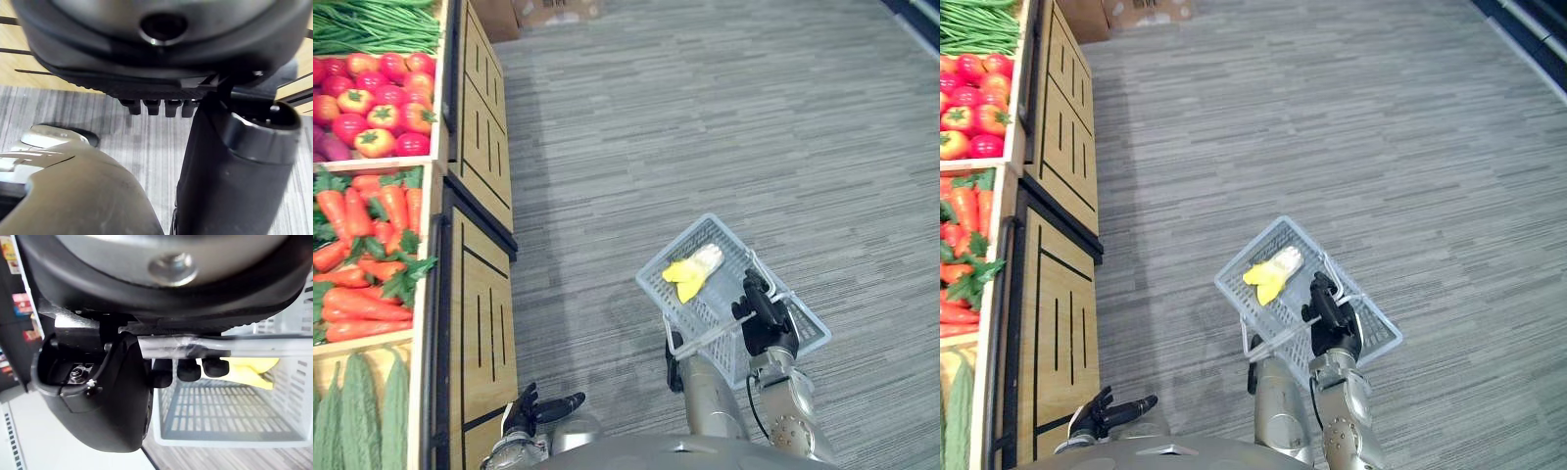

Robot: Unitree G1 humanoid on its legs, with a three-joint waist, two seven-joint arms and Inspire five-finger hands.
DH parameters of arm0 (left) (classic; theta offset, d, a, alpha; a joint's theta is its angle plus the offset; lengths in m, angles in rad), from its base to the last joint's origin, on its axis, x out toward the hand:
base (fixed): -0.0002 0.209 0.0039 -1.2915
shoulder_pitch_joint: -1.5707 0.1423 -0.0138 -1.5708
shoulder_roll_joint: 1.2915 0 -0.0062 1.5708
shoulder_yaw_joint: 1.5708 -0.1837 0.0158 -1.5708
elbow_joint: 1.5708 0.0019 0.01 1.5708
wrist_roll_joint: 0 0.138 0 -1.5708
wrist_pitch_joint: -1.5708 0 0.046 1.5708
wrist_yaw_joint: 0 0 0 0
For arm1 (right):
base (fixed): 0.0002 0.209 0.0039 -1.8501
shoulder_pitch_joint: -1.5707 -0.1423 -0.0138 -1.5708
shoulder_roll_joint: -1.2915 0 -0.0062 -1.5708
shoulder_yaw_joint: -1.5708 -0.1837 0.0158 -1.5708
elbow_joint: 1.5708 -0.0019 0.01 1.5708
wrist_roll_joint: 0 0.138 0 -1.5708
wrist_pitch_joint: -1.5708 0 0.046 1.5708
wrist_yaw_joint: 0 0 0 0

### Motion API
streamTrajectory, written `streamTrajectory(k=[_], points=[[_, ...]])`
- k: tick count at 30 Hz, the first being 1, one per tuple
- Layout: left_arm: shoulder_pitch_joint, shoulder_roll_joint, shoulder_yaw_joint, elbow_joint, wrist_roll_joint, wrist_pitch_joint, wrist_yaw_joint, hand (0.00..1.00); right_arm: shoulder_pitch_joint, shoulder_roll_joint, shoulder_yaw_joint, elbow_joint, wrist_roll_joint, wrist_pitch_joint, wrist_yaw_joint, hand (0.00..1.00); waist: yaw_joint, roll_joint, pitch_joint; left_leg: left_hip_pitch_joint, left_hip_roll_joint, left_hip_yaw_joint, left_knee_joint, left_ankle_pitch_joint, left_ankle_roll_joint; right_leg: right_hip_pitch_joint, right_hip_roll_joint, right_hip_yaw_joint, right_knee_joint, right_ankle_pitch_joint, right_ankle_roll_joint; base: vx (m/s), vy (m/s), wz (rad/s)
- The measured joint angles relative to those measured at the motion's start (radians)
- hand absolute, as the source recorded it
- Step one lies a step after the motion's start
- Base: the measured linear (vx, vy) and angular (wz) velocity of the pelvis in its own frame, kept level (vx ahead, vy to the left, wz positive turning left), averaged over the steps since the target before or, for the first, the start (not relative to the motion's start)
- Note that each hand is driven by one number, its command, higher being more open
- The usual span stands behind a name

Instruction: Pick vegetable in the basket

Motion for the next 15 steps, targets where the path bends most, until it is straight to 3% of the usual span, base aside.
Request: streamTrajectory(k=[4, 6, 8, 9, 11, 12, 15], points=[[-0.002, 0.001, 0.018, 0.020, -0.001, 0.001, 0.000, 1.00, 0.012, 0.008, 0.000, -0.017, 0.014, 0.000, 0.009, 0.00, -0.016, -0.008, -0.019, -0.024, 0.047, -0.101, 0.102, 0.054, -0.006, 0.042, 0.005, -0.089, 0.096, -0.156, -0.036, 0.34, -0.411, 0.55], [-0.002, 0.005, 0.018, 0.022, -0.003, 0.002, -0.001, 1.00, 0.025, 0.009, 0.001, -0.017, 0.045, 0.000, 0.010, 0.00, -0.014, -0.011, -0.044, -0.090, 0.060, -0.139, 0.200, 0.119, -0.027, 0.069, 0.016, -0.125, 0.069, -0.179, -0.052, 0.23, -0.289, 0.42], [0.001, 0.004, 0.019, 0.019, -0.033, 0.002, 0.000, 1.00, 0.039, 0.010, 0.009, -0.016, 0.079, 0.000, 0.010, 0.00, -0.009, -0.014, -0.048, -0.163, 0.061, -0.156, 0.371, 0.288, -0.051, 0.173, 0.042, -0.139, -0.030, -0.177, -0.059, 0.24, -0.275, 0.22], [0.006, 0.005, 0.019, 0.015, -0.047, 0.002, 0.000, 1.00, 0.047, 0.009, 0.013, -0.016, 0.083, 0.000, 0.010, 0.00, -0.007, -0.015, -0.049, -0.182, 0.061, -0.153, 0.427, 0.330, -0.054, 0.204, 0.047, -0.138, -0.055, -0.175, -0.063, 0.27, -0.285, 0.06], [0.014, 0.001, 0.018, -0.009, -0.079, -0.002, -0.002, 1.00, 0.066, 0.008, 0.018, -0.013, 0.084, 0.000, 0.010, 0.00, 0.004, -0.015, -0.053, -0.256, 0.081, -0.086, 0.636, 0.295, -0.029, 0.287, 0.064, -0.130, -0.125, -0.167, -0.078, 0.22, -0.170, -0.16], [0.015, 0.002, 0.018, -0.020, -0.085, -0.004, -0.002, 1.00, 0.080, 0.009, 0.021, -0.011, 0.085, 0.000, 0.010, 0.00, 0.012, -0.022, -0.055, -0.303, 0.094, 0.002, 0.738, 0.230, 0.024, 0.347, 0.071, -0.117, -0.169, -0.165, -0.080, 0.26, -0.125, -0.25], [0.020, 0.003, 0.024, -0.032, -0.088, -0.019, -0.002, 1.00, 0.102, 0.012, 0.022, -0.010, 0.085, 0.000, 0.010, 0.00, 0.024, -0.033, -0.066, -0.378, 0.078, 0.103, 0.729, 0.130, 0.067, 0.430, 0.065, -0.094, -0.232, -0.165, -0.078, 0.24, -0.003, -0.16]])
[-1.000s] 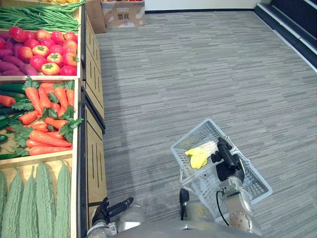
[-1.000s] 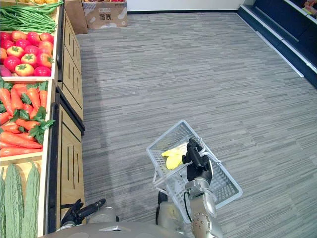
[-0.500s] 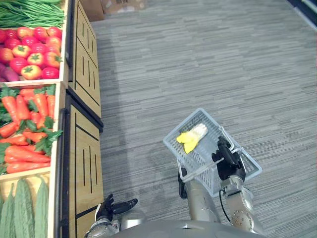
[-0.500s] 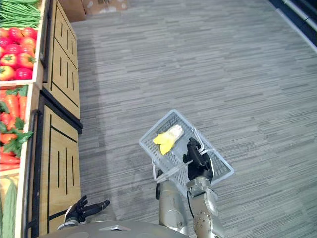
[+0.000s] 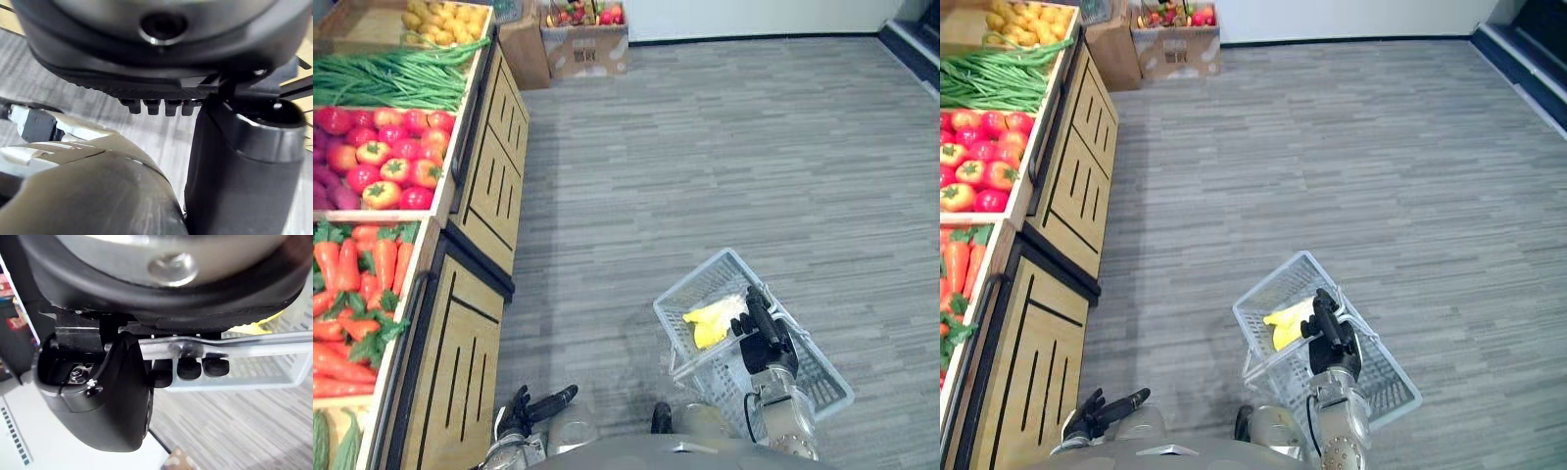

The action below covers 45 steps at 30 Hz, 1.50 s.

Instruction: Pick vegetable in the basket

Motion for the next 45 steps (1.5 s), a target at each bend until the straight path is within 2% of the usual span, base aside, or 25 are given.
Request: streamTrajectory(k=[1, 2, 3, 4, 5, 6, 7, 9, 10, 14, 19, 23, 26, 29, 32, 35, 37, 39, 40, 43, 45], points=[[0.003, 0.000, 0.018, -0.011, 0.000, -0.003, -0.001, 1.00, 0.006, 0.009, 0.000, 0.005, 0.000, 0.000, 0.000, 0.00, 0.007, -0.016, -0.003, -0.040, -0.031, 0.024, -0.054, -0.041, 0.006, 0.030, -0.017, 0.011, -0.023, 0.002, 0.004, 0.25, 0.096, -0.14], [0.004, 0.002, 0.025, -0.018, -0.001, -0.004, -0.003, 1.00, 0.006, 0.015, -0.002, 0.009, 0.000, 0.000, 0.000, 0.00, 0.012, -0.026, -0.005, -0.059, -0.051, 0.034, -0.090, -0.057, 0.006, 0.043, -0.029, 0.016, -0.034, 0.003, 0.008, 0.28, 0.140, -0.14], [0.004, 0.007, 0.028, -0.029, -0.001, -0.011, -0.009, 1.00, 0.008, 0.025, -0.006, 0.014, 0.000, 0.000, 0.000, 0.00, 0.022, -0.044, -0.005, -0.099, -0.099, 0.040, -0.188, -0.070, 0.003, 0.069, -0.060, 0.020, -0.058, 0.002, 0.027, 0.34, 0.210, -0.08], [0.002, 0.009, 0.025, -0.032, 0.000, -0.018, -0.009, 1.00, 0.009, 0.023, -0.011, 0.015, -0.001, -0.001, 0.001, 0.00, 0.023, -0.050, -0.005, -0.122, -0.141, 0.041, -0.339, -0.048, -0.015, 0.092, -0.089, 0.021, -0.069, -0.003, 0.057, 0.34, 0.234, -0.05], [0.004, 0.003, 0.019, -0.030, 0.000, -0.018, -0.005, 1.00, 0.013, 0.020, -0.016, 0.014, -0.002, -0.002, 0.002, 0.00, 0.023, -0.039, -0.011, -0.120, -0.164, 0.031, -0.507, 0.030, -0.023, 0.110, -0.101, 0.023, -0.072, -0.017, 0.086, 0.27, 0.227, -0.05], [0.004, -0.006, 0.019, -0.028, -0.001, -0.018, -0.005, 1.00, 0.011, 0.017, -0.020, 0.025, -0.003, -0.004, 0.004, 0.00, 0.027, -0.027, -0.014, -0.113, -0.175, 0.027, -0.541, 0.133, -0.010, 0.120, -0.104, 0.030, -0.073, -0.027, 0.106, 0.24, 0.190, 0.05], [-0.001, 0.017, 0.022, -0.015, 0.002, -0.011, -0.002, 1.00, 0.002, 0.030, -0.007, 0.064, -0.003, 0.003, 0.001, 0.00, 0.025, -0.064, -0.024, -0.076, -0.220, 0.048, -0.591, 0.137, 0.003, 0.130, -0.135, 0.052, -0.089, -0.029, 0.124, 0.28, 0.188, 0.11], [-0.012, 0.025, 0.025, -0.011, 0.004, -0.008, 0.003, 1.00, 0.001, 0.030, 0.009, 0.066, -0.011, 0.004, 0.009, 0.00, 0.034, -0.088, -0.030, -0.078, -0.254, 0.056, -0.587, 0.127, 0.028, 0.134, -0.148, 0.066, -0.133, 0.002, 0.121, 0.29, 0.169, 0.09], [-0.020, 0.023, 0.026, 0.004, 0.004, 0.003, 0.002, 1.00, -0.006, 0.030, 0.009, 0.066, -0.012, 0.005, 0.010, 0.00, 0.046, -0.083, -0.030, -0.080, -0.259, 0.061, -0.579, 0.116, 0.042, 0.138, -0.153, 0.083, -0.146, 0.027, 0.132, 0.22, 0.145, -0.03], [-0.018, 0.015, 0.036, 0.019, 0.005, 0.003, 0.002, 1.00, -0.016, 0.030, 0.020, 0.066, -0.015, 0.008, 0.025, 0.00, 0.067, -0.082, -0.035, -0.041, -0.275, 0.092, -0.632, 0.116, 0.054, 0.134, -0.174, 0.126, -0.148, 0.067, 0.153, 0.15, 0.119, -0.18], [-0.016, 0.015, 0.028, 0.022, 0.009, 0.003, 0.001, 1.00, -0.024, 0.033, 0.038, 0.067, -0.015, 0.008, 0.033, 0.00, 0.073, -0.078, -0.048, -0.032, -0.283, 0.128, -0.674, 0.121, 0.062, 0.109, -0.192, 0.158, -0.163, 0.086, 0.184, 0.02, 0.042, -0.25], [-0.017, 0.017, 0.022, 0.023, 0.009, 0.003, 0.002, 1.00, -0.027, 0.033, 0.066, 0.067, -0.017, 0.008, 0.036, 0.00, 0.075, -0.080, -0.056, -0.045, -0.287, 0.148, -0.693, 0.123, 0.065, 0.074, -0.202, 0.168, -0.158, 0.091, 0.194, -0.04, 0.043, -0.19], [-0.015, 0.018, 0.021, 0.023, 0.009, 0.003, 0.003, 1.00, -0.043, 0.034, 0.086, 0.079, -0.045, 0.011, 0.038, 0.00, 0.078, -0.081, -0.065, -0.052, -0.280, 0.168, -0.696, 0.118, 0.072, 0.027, -0.199, 0.200, -0.106, 0.101, 0.209, 0.00, 0.057, -0.23], [-0.009, 0.017, 0.021, 0.023, 0.010, 0.004, 0.002, 1.00, -0.044, 0.032, 0.087, 0.082, -0.047, 0.012, 0.037, 0.00, 0.074, -0.079, -0.070, -0.043, -0.280, 0.186, -0.695, 0.100, 0.084, -0.038, -0.198, 0.234, 0.019, 0.116, 0.220, 0.02, 0.084, -0.16], [0.003, 0.016, 0.014, 0.016, 0.009, 0.006, 0.001, 1.00, -0.035, 0.022, 0.079, 0.089, -0.052, 0.013, 0.037, 0.00, 0.067, -0.070, -0.075, -0.017, -0.279, 0.177, -0.697, 0.081, 0.100, -0.077, -0.186, 0.238, 0.135, 0.165, 0.199, 0.06, 0.118, 0.06], [0.028, 0.027, -0.012, 0.007, 0.010, 0.014, -0.001, 1.00, -0.021, 0.019, 0.075, 0.090, -0.053, 0.012, 0.037, 0.00, 0.040, -0.062, -0.073, 0.046, -0.302, 0.146, -0.709, 0.057, 0.126, -0.157, -0.191, 0.238, 0.384, 0.270, 0.171, 0.12, 0.145, 0.33], [0.030, 0.032, -0.011, 0.007, 0.010, 0.026, 0.000, 1.00, -0.010, 0.019, 0.077, 0.090, -0.054, 0.012, 0.038, 0.00, 0.034, -0.070, -0.077, 0.071, -0.317, 0.136, -0.707, 0.043, 0.137, -0.176, -0.197, 0.227, 0.472, 0.268, 0.166, 0.16, 0.106, 0.33], [0.038, 0.031, -0.014, 0.007, 0.010, 0.027, 0.000, 1.00, -0.010, 0.019, 0.077, 0.090, -0.053, 0.012, 0.038, 0.00, 0.030, -0.066, -0.077, 0.100, -0.324, 0.118, -0.705, 0.024, 0.144, -0.193, -0.196, 0.168, 0.556, 0.235, 0.128, 0.17, 0.069, 0.30], [0.046, 0.032, -0.019, 0.007, 0.010, 0.028, -0.001, 1.00, -0.011, 0.019, 0.078, 0.090, -0.053, 0.012, 0.039, 0.00, 0.022, -0.064, -0.077, 0.119, -0.329, 0.104, -0.707, 0.013, 0.146, -0.205, -0.196, 0.122, 0.594, 0.197, 0.085, 0.17, 0.048, 0.26], [0.050, 0.032, -0.021, 0.008, 0.010, 0.032, -0.001, 1.00, -0.009, 0.015, 0.076, 0.090, -0.053, 0.012, 0.039, 0.00, 0.018, -0.061, -0.077, 0.149, -0.333, 0.077, -0.710, 0.000, 0.146, -0.235, -0.192, 0.042, 0.577, 0.084, 0.085, 0.18, 0.015, 0.27], [0.049, 0.031, -0.022, 0.009, 0.014, 0.039, -0.003, 1.00, -0.012, 0.011, 0.075, 0.091, -0.052, 0.012, 0.040, 0.00, 0.015, -0.055, -0.073, 0.187, -0.328, 0.055, -0.718, -0.006, 0.138, -0.243, -0.163, 0.016, 0.438, 0.029, 0.099, 0.25, -0.059, 0.37]])
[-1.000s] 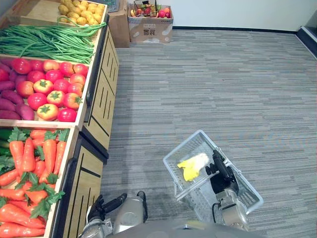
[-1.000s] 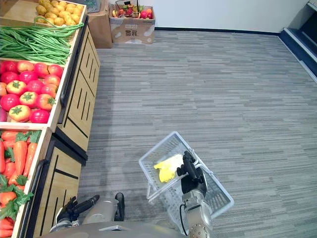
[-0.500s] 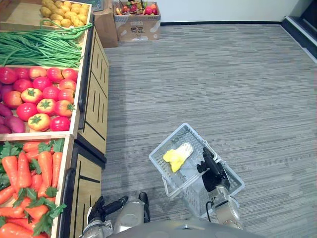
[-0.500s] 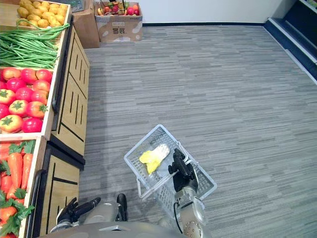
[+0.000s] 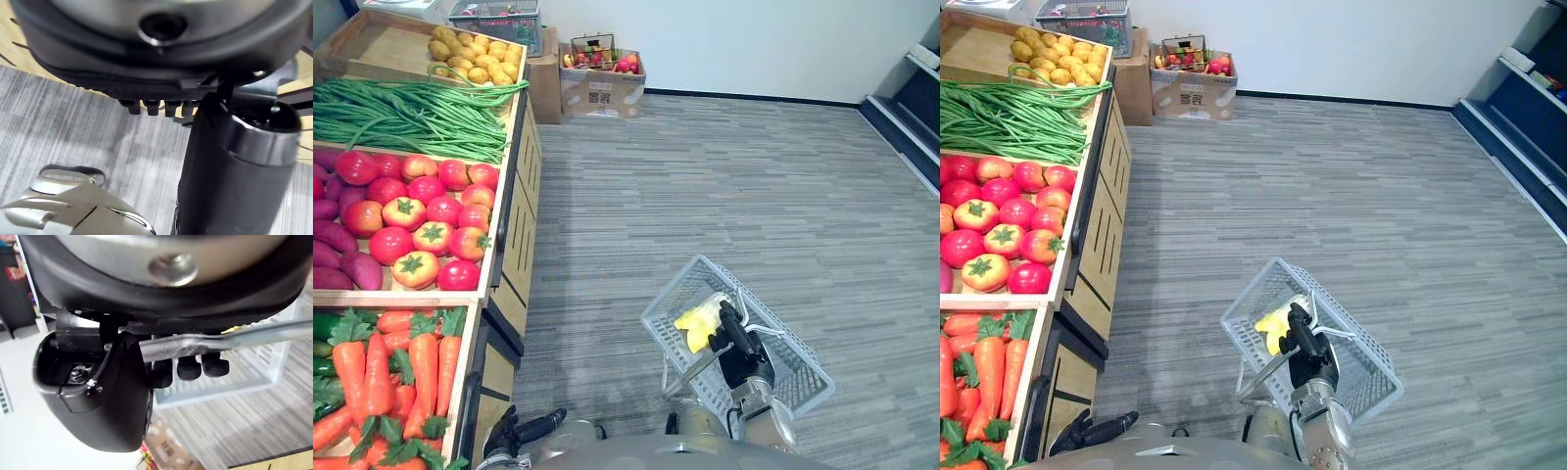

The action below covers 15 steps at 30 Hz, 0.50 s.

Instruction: Pick vegetable in the basket

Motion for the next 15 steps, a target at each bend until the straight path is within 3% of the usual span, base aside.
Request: streamTrajectory(k=[3, 5, 8, 9, 10, 13, 14, 15], points=[[-0.007, -0.019, 0.000, 0.011, 0.003, 0.000, -0.002, 1.00, -0.026, -0.018, -0.001, 0.002, 0.000, 0.000, 0.003, 0.00, 0.001, 0.037, 0.023, 0.047, 0.036, -0.024, -0.006, -0.020, -0.035, -0.012, 0.073, 0.021, -0.260, 0.012, 0.023, 0.25, -0.108, 0.29], [-0.008, -0.022, 0.002, 0.020, 0.011, 0.000, -0.002, 1.00, -0.032, -0.018, -0.001, 0.002, 0.000, 0.000, 0.012, 0.00, 0.000, 0.039, 0.028, 0.071, 0.048, -0.041, -0.016, -0.032, -0.057, -0.033, 0.096, 0.066, -0.399, 0.052, 0.053, 0.22, -0.152, 0.30], [-0.006, -0.008, 0.016, 0.028, 0.035, -0.002, -0.002, 1.00, -0.024, -0.013, 0.003, 0.002, 0.000, 0.005, 0.030, 0.00, 0.001, 0.004, 0.037, 0.124, 0.042, -0.087, -0.033, -0.067, -0.116, -0.040, 0.092, 0.154, -0.552, 0.209, 0.048, 0.26, -0.282, 0.47], [-0.003, 0.010, 0.017, 0.032, 0.036, -0.002, -0.003, 1.00, -0.016, -0.011, 0.005, 0.002, 0.000, 0.010, 0.033, 0.00, -0.002, -0.031, 0.030, 0.138, 0.025, -0.111, -0.034, -0.089, -0.135, -0.046, 0.069, 0.168, -0.544, 0.289, 0.041, 0.27, -0.403, 0.50], [-0.022, 0.001, 0.028, 0.050, 0.040, -0.001, 0.001, 1.00, -0.023, -0.028, -0.005, 0.008, 0.000, 0.015, 0.030, 0.00, -0.003, -0.006, 0.029, 0.148, 0.064, -0.136, -0.026, -0.114, -0.143, -0.056, 0.096, 0.137, -0.488, 0.293, 0.020, 0.26, -0.407, 0.49], [-0.032, -0.035, 0.052, 0.058, 0.052, -0.004, -0.003, 1.00, -0.045, -0.036, -0.018, 0.004, 0.001, 0.016, 0.030, 0.00, -0.018, 0.051, 0.023, 0.146, 0.141, -0.165, -0.048, -0.118, -0.166, -0.076, 0.157, 0.087, -0.454, 0.227, -0.027, 0.28, -0.388, 0.22], [-0.036, -0.034, 0.052, 0.062, 0.059, -0.004, -0.003, 1.00, -0.050, -0.033, -0.018, 0.006, 0.002, 0.017, 0.030, 0.00, -0.027, 0.054, 0.024, 0.144, 0.160, -0.188, -0.039, -0.103, -0.186, -0.078, 0.171, 0.062, -0.419, 0.194, -0.052, 0.25, -0.364, 0.25], [-0.037, -0.033, 0.052, 0.061, 0.062, -0.004, -0.003, 1.00, -0.050, -0.034, -0.019, 0.006, 0.002, 0.016, 0.030, 0.00, -0.029, 0.053, 0.024, 0.142, 0.168, -0.198, -0.025, -0.100, -0.191, -0.076, 0.174, 0.053, -0.407, 0.180, -0.057, 0.19, -0.286, 0.33]])
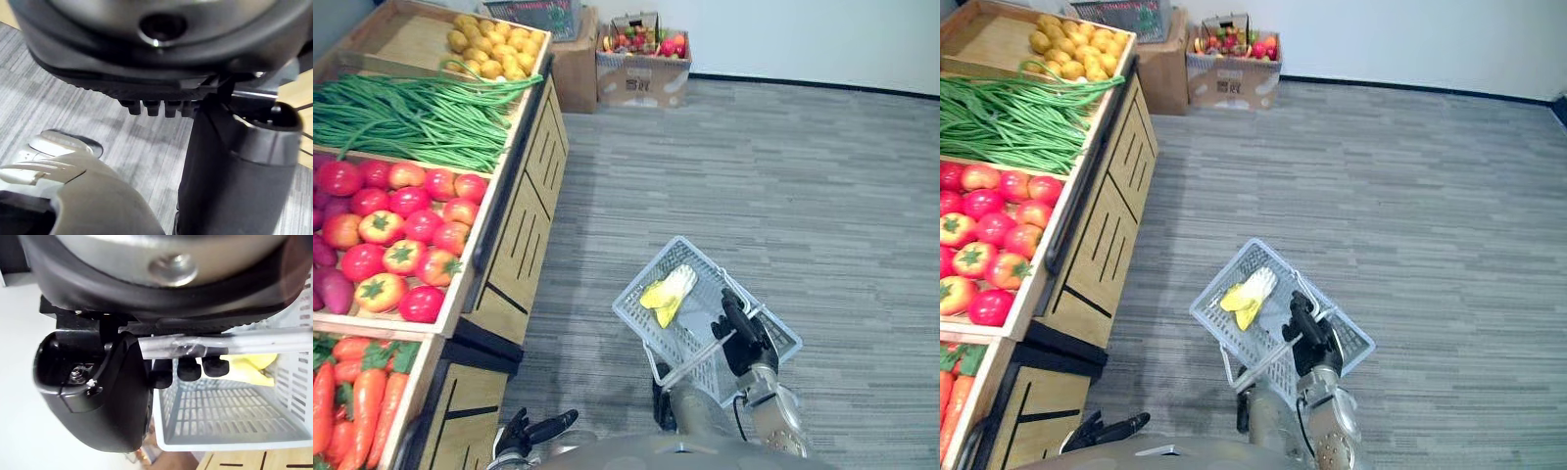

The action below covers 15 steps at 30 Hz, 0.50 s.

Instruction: Pick vegetable in the basket

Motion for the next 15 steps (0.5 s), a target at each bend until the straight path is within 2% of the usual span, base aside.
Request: streamTrajectory(k=[4, 7, 11, 13, 14, 15], points=[[-0.017, 0.001, -0.003, -0.002, 0.007, 0.000, 0.001, 1.00, 0.008, -0.001, -0.013, 0.000, 0.008, 0.000, 0.000, 0.00, 0.000, -0.001, -0.001, -0.033, 0.023, -0.051, 0.073, 0.036, -0.024, 0.032, 0.012, -0.041, -0.003, -0.037, -0.030, 0.15, -0.211, 0.24], [-0.032, -0.001, -0.007, -0.010, -0.002, -0.002, 0.006, 1.00, 0.009, -0.001, -0.020, 0.000, 0.009, 0.000, 0.000, 0.00, -0.001, -0.001, -0.004, -0.050, 0.029, -0.075, 0.109, 0.067, -0.041, 0.059, 0.019, -0.053, -0.030, -0.040, -0.035, 0.11, -0.126, 0.14], [-0.029, -0.001, -0.008, -0.012, -0.006, -0.009, 0.005, 1.00, 0.028, 0.001, -0.020, 0.000, 0.019, 0.000, 0.000, 0.00, -0.007, -0.004, -0.013, -0.136, 0.018, -0.078, 0.317, 0.110, -0.040, 0.114, 0.026, -0.052, -0.077, -0.040, -0.036, 0.09, -0.089, 0.04], [-0.025, 0.000, -0.006, -0.012, -0.034, -0.009, 0.006, 1.00, 0.059, 0.002, -0.019, 0.000, 0.022, 0.000, 0.000, 0.00, -0.003, -0.011, -0.015, -0.184, 0.033, -0.017, 0.472, 0.199, -0.032, 0.180, 0.025, -0.050, -0.110, -0.042, -0.040, 0.14, -0.073, 0.01], [-0.025, 0.006, -0.004, -0.013, -0.037, -0.010, 0.007, 1.00, 0.074, 0.004, -0.019, 0.001, 0.039, 0.000, 0.000, 0.00, 0.005, -0.021, -0.019, -0.203, 0.058, 0.056, 0.528, 0.245, -0.026, 0.207, 0.016, -0.054, -0.129, -0.043, -0.043, 0.16, -0.059, 0.07], [-0.025, 0.012, -0.002, -0.015, -0.037, -0.011, 0.006, 1.00, 0.080, 0.007, -0.019, 0.001, 0.039, 0.000, -0.001, 0.00, 0.005, -0.029, -0.019, -0.208, 0.077, 0.104, 0.544, 0.249, -0.013, 0.218, 0.010, -0.062, -0.136, -0.044, -0.045, 0.11, -0.024, 0.25]])
